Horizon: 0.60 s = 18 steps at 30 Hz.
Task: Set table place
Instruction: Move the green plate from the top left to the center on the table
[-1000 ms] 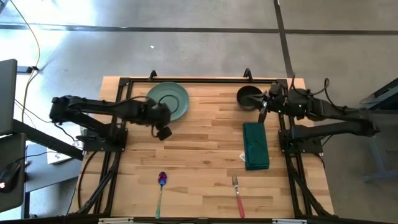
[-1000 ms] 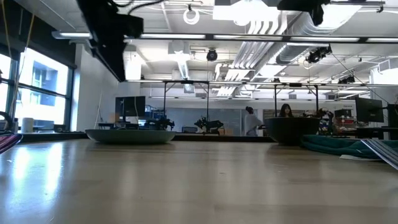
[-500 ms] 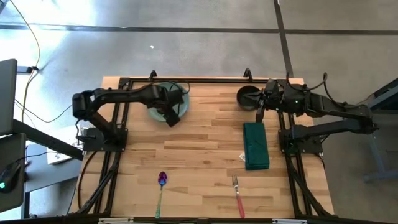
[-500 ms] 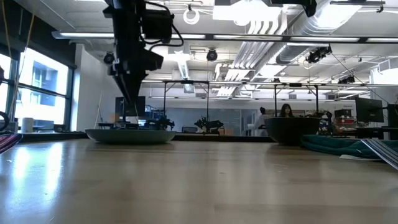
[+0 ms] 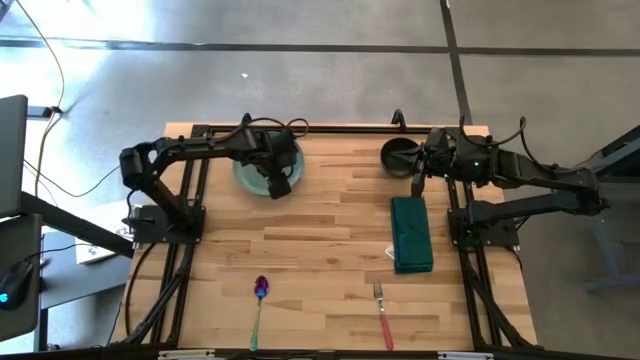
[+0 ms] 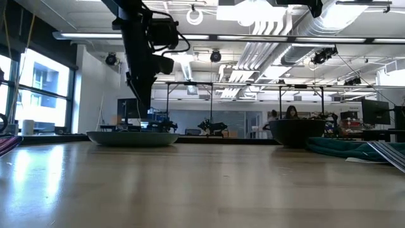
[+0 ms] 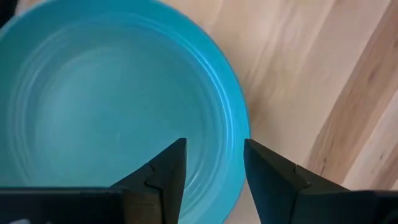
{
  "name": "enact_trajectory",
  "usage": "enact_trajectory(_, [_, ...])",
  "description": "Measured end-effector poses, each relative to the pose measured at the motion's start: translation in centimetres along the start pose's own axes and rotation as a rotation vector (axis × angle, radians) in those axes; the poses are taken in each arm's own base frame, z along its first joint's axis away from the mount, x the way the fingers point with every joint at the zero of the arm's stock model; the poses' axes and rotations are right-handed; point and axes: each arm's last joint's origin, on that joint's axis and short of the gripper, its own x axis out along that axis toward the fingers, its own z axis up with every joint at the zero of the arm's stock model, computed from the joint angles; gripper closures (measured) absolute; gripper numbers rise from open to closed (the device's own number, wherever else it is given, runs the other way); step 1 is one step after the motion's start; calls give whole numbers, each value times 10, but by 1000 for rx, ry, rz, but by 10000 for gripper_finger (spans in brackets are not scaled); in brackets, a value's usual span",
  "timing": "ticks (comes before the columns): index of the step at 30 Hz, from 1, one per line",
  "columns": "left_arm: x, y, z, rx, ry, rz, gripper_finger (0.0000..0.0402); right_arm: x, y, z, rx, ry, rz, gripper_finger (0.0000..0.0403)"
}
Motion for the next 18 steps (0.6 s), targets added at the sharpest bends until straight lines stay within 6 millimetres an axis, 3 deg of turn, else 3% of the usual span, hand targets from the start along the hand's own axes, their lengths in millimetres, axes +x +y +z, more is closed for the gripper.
enact_trajectory(6, [13, 2, 1, 28, 46, -22, 254, 0, 0, 0, 2, -1, -3, 402])
enact_trajectory(12, [44, 0, 3, 71, 149, -29, 254, 0, 0, 0, 24, -1, -3, 402])
enact_trajectory(18, [60, -1, 7, 71, 157, -33, 254, 0, 0, -1, 26, 5, -7, 402])
